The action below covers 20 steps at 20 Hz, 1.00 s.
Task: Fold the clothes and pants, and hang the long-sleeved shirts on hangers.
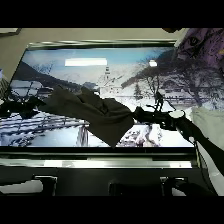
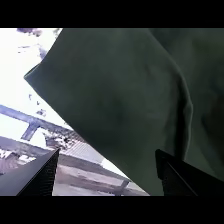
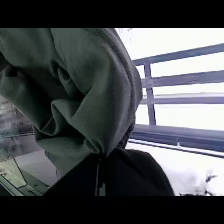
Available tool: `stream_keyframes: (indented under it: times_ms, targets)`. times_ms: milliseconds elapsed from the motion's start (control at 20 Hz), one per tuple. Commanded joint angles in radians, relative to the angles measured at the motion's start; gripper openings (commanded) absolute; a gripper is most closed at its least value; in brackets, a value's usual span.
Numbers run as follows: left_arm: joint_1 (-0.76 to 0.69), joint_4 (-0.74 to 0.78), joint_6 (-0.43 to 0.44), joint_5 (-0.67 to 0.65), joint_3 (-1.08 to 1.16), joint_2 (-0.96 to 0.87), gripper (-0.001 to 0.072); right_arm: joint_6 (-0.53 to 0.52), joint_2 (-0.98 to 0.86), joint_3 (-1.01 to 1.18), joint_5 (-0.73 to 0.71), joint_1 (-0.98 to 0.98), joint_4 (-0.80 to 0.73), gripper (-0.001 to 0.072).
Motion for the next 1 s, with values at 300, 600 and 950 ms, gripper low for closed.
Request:
stream_keyframes:
  times_ms: [300, 600, 950]
  targets:
    - [-0.017, -0.036, 0.023, 0.002, 0.0, -0.075, 0.0702, 0.021, 0.002, 0.0, 0.001, -0.005, -0.011, 0.0031]
    - [-0.018, -0.041, 0.022, 0.075, 0.0, -0.089, 0.0701, 0.021, 0.002, 0.0, 0.002, -0.005, -0.011, 0.0031]
    - [-0.035, -0.119, 0.038, 0.085, 0.019, -0.143, 0.0014, 0.02, 0.004, 0.003, 0.025, -0.005, -0.011, 0.0031]
